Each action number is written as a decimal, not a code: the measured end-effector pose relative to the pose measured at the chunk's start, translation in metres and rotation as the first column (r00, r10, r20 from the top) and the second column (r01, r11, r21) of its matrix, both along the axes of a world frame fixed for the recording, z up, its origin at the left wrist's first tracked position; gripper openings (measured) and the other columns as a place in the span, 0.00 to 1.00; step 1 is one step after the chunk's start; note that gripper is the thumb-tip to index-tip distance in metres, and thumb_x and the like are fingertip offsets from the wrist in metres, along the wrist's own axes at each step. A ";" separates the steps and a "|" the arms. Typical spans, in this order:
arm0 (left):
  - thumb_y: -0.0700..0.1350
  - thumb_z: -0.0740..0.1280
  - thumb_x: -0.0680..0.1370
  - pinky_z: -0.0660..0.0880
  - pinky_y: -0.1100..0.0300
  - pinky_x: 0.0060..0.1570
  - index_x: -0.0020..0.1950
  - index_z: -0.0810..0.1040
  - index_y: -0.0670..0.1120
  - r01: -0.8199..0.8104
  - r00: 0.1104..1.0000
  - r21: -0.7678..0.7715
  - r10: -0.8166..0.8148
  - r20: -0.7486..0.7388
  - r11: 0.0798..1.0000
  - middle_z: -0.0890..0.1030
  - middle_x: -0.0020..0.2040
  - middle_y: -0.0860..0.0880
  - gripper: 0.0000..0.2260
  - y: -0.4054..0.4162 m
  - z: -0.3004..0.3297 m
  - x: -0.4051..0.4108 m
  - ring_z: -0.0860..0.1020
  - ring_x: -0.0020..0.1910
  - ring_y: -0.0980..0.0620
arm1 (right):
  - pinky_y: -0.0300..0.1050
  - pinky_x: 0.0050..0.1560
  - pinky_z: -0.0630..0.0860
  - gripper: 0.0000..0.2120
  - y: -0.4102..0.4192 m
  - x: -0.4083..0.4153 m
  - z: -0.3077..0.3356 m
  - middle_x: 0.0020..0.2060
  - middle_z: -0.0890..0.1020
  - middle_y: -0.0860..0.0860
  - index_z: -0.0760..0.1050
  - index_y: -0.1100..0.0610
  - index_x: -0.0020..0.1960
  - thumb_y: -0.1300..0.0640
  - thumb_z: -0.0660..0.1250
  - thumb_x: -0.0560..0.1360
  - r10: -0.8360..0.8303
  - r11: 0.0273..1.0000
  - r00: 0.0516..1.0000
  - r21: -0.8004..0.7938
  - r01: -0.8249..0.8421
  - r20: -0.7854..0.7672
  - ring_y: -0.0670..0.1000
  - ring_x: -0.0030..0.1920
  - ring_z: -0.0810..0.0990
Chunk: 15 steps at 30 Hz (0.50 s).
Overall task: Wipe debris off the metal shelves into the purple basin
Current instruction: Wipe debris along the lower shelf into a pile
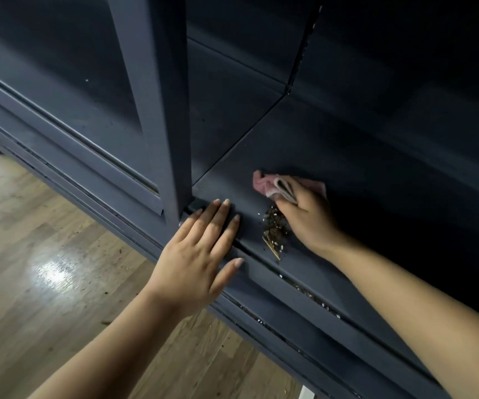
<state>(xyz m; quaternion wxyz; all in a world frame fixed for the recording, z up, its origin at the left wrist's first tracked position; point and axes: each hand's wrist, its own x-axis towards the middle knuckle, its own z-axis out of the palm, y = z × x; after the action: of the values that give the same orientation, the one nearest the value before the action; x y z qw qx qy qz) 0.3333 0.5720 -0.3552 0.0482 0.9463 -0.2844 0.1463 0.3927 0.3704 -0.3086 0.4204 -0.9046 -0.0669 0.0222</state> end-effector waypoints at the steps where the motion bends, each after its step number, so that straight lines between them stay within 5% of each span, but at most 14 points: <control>1: 0.57 0.45 0.83 0.56 0.47 0.71 0.73 0.65 0.38 -0.002 1.000 0.000 0.002 0.000 1.000 0.67 0.72 0.37 0.28 0.000 0.000 0.000 0.61 0.72 0.42 | 0.42 0.66 0.67 0.14 0.001 0.006 0.001 0.57 0.79 0.42 0.76 0.52 0.60 0.53 0.62 0.75 0.022 0.998 0.999 0.068 -0.020 -0.033 0.46 0.61 0.76; 3: 0.57 0.45 0.83 0.55 0.48 0.71 0.73 0.63 0.38 0.002 1.000 0.003 -0.002 0.013 1.000 0.67 0.72 0.37 0.28 0.001 -0.001 0.000 0.61 0.72 0.42 | 0.48 0.66 0.71 0.15 0.001 0.020 0.004 0.58 0.80 0.48 0.75 0.54 0.61 0.52 0.61 0.76 0.026 0.987 0.999 0.161 -0.020 -0.036 0.49 0.61 0.77; 6: 0.57 0.46 0.82 0.53 0.49 0.72 0.74 0.60 0.40 0.000 0.999 0.000 0.000 0.037 1.000 0.67 0.72 0.38 0.27 0.001 -0.004 0.001 0.60 0.73 0.42 | 0.36 0.62 0.71 0.12 0.002 0.047 0.024 0.56 0.78 0.53 0.71 0.65 0.62 0.65 0.57 0.80 -0.065 0.941 0.998 0.332 0.067 -0.016 0.50 0.60 0.77; 10: 0.57 0.46 0.82 0.56 0.48 0.71 0.74 0.58 0.41 0.001 0.999 -0.017 0.000 0.042 1.000 0.67 0.72 0.38 0.27 0.001 -0.007 0.002 0.60 0.73 0.42 | 0.56 0.62 0.72 0.07 0.013 0.088 0.024 0.51 0.81 0.54 0.75 0.45 0.48 0.54 0.59 0.77 -0.079 0.991 0.997 0.106 0.077 0.011 0.57 0.56 0.78; 15: 0.57 0.48 0.82 0.58 0.47 0.70 0.74 0.59 0.41 0.018 0.998 -0.042 -0.016 0.063 0.999 0.67 0.72 0.38 0.27 0.001 -0.011 0.003 0.61 0.72 0.42 | 0.52 0.59 0.71 0.09 0.033 0.094 0.014 0.53 0.80 0.56 0.75 0.52 0.58 0.56 0.60 0.79 -0.002 1.000 0.999 -0.025 0.002 -0.037 0.56 0.55 0.77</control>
<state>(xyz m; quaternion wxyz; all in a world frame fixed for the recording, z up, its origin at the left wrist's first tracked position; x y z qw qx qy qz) 0.3368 0.5728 -0.3658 0.0607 0.9375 -0.2906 0.1818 0.4866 0.4030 -0.2946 0.4103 -0.9092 -0.0578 0.0395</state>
